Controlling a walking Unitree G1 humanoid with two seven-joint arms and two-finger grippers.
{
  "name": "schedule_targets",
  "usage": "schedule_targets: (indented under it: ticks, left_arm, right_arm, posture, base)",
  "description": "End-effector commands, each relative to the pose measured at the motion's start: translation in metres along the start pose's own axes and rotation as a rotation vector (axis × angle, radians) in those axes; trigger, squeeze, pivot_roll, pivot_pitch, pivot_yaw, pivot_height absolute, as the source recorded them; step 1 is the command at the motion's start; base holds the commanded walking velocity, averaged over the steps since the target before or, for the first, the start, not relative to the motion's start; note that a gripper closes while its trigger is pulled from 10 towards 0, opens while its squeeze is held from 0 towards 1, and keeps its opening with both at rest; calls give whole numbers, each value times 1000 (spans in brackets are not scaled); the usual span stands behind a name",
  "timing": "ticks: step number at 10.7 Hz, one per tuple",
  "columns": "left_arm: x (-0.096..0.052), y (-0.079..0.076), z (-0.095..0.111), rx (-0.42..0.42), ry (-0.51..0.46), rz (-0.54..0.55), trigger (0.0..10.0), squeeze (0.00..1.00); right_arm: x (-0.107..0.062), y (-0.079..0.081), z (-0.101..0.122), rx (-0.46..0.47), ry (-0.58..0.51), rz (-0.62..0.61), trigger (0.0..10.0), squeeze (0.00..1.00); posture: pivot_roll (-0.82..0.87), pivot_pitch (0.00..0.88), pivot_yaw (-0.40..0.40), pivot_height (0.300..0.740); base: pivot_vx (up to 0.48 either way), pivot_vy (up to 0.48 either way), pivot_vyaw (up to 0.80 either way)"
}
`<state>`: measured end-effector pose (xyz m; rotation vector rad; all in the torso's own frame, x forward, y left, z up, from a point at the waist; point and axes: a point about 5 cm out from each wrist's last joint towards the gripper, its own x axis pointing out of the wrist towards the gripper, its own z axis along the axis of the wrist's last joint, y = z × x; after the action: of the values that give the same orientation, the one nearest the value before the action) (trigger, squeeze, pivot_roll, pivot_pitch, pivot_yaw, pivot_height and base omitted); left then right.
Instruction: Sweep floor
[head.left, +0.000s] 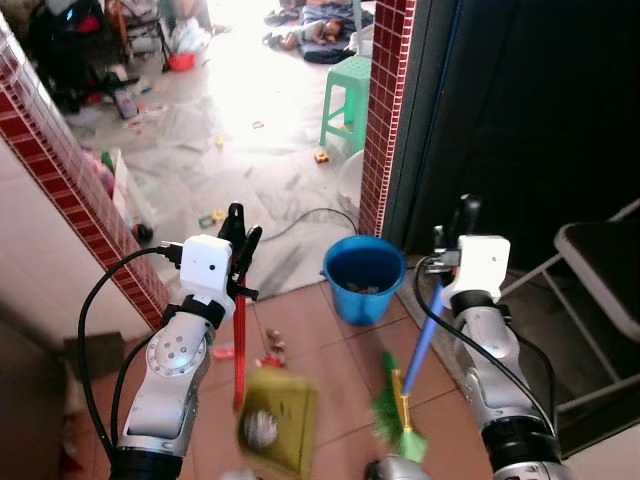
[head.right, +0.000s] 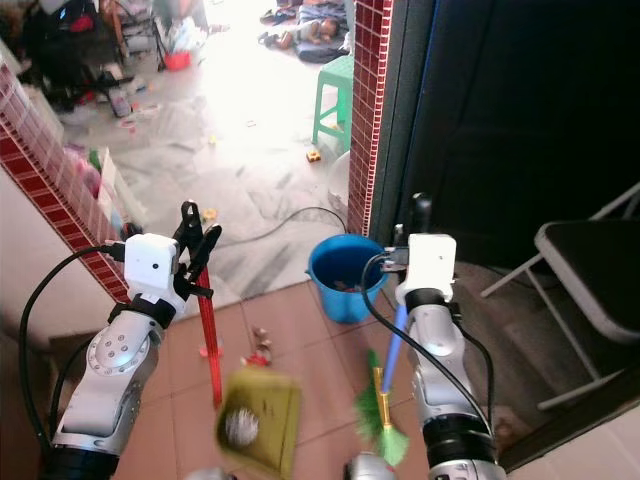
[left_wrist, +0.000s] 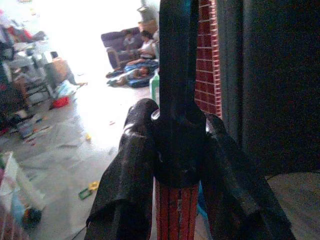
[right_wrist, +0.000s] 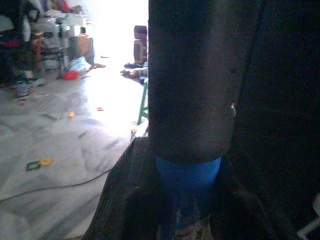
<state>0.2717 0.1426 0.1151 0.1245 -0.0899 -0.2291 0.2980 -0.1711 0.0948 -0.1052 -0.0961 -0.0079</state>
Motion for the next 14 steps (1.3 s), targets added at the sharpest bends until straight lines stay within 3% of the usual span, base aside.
schedule_targets:
  ticks: [1,3,5,8,10,11,13,14]
  left_arm:
    - [0,5,10,27,-53,35,10000,0]
    - [-4,9,8,-5,-56,130,10000,0]
    - [4,8,26,-28,-122,98,10000,0]
    - [13,15,37,-128,-159,75,10000,0]
    - [18,24,57,-148,-234,92,10000,0]
    - [20,38,71,-164,-290,153,10000,0]
    - [23,49,99,-191,-380,161,10000,0]
    - [25,50,116,-197,-429,142,10000,0]
  right_arm:
    - [6,7,5,7,-12,43,10000,0]
    - [15,15,12,-13,-23,118,10000,0]
    - [16,11,13,-44,-36,107,10000,0]
    - [14,2,8,-87,-14,101,10000,0]
    - [16,-9,2,-132,31,96,10000,0]
    - [16,-10,-2,-147,52,116,10000,0]
    - [18,2,-3,-113,77,191,10000,0]
    - [18,9,0,-148,53,236,10000,0]
  posture:
    - [44,0,23,740]
    - [49,0,-20,740]
    - [29,0,-6,740]
    - [10,0,-9,740]
    - [2,0,-32,740]
    - [4,0,-39,740]
    - [8,0,-57,740]
    - [7,0,-57,740]
  base:
    - [0,0,0]
    - [0,0,0]
    - [0,0,0]
    - [0,0,0]
    - [0,0,0]
    - [0,0,0]
    - [0,0,0]
    - [0,0,0]
